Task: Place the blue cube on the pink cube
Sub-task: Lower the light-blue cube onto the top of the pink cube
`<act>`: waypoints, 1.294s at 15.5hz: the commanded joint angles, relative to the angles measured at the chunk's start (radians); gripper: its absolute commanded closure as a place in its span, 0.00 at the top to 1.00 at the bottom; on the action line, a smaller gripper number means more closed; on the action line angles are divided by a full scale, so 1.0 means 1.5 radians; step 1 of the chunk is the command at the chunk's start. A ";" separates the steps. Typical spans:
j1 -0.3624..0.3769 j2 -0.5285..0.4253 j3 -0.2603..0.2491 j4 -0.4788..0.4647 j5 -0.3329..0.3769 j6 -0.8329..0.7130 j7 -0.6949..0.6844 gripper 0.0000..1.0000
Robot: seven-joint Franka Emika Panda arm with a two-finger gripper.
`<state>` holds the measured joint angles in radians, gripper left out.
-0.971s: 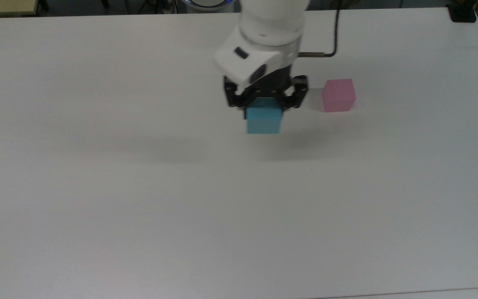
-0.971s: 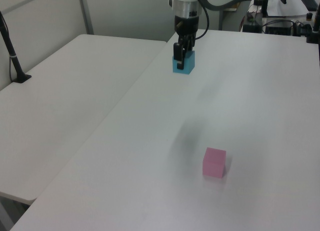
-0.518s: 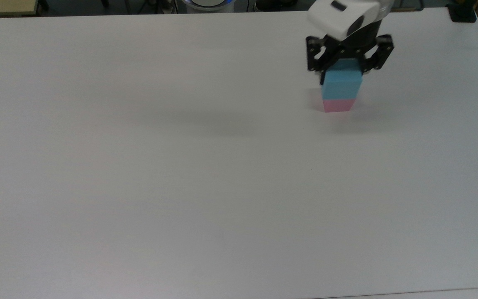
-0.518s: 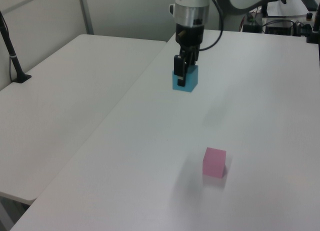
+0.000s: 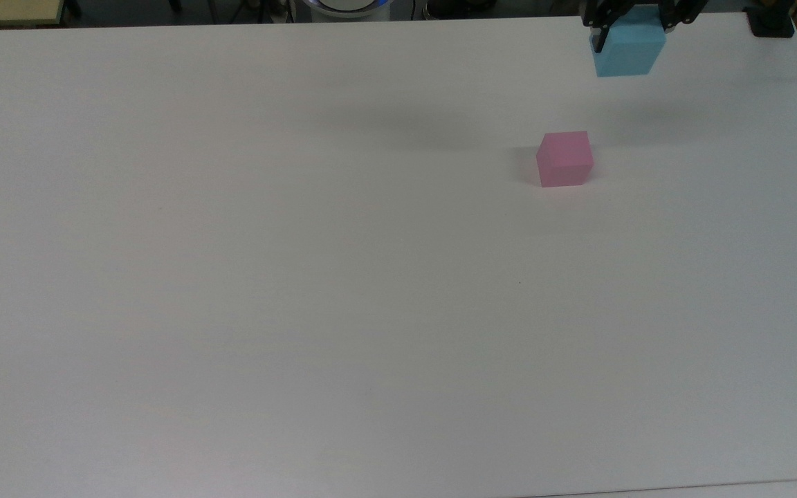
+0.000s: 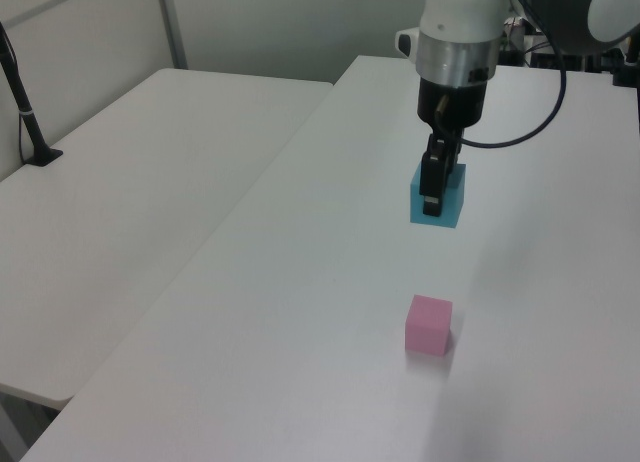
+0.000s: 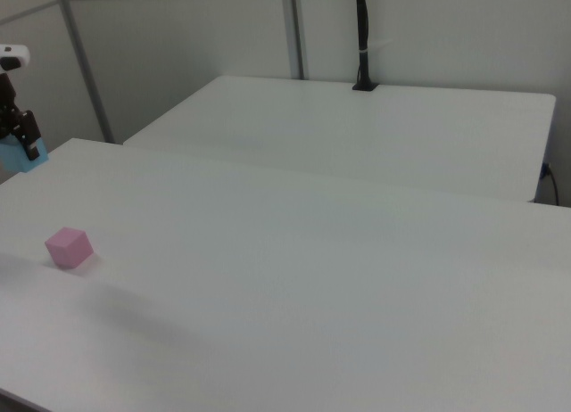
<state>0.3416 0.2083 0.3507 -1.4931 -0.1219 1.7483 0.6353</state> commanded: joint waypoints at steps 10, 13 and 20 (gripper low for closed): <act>-0.001 0.006 -0.010 -0.251 -0.017 0.267 0.018 0.17; -0.008 0.020 -0.010 -0.253 -0.037 0.294 0.017 0.17; -0.011 0.037 -0.010 -0.264 -0.081 0.322 0.012 0.25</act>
<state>0.3228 0.2797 0.3393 -1.8520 -0.2237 2.1982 0.6447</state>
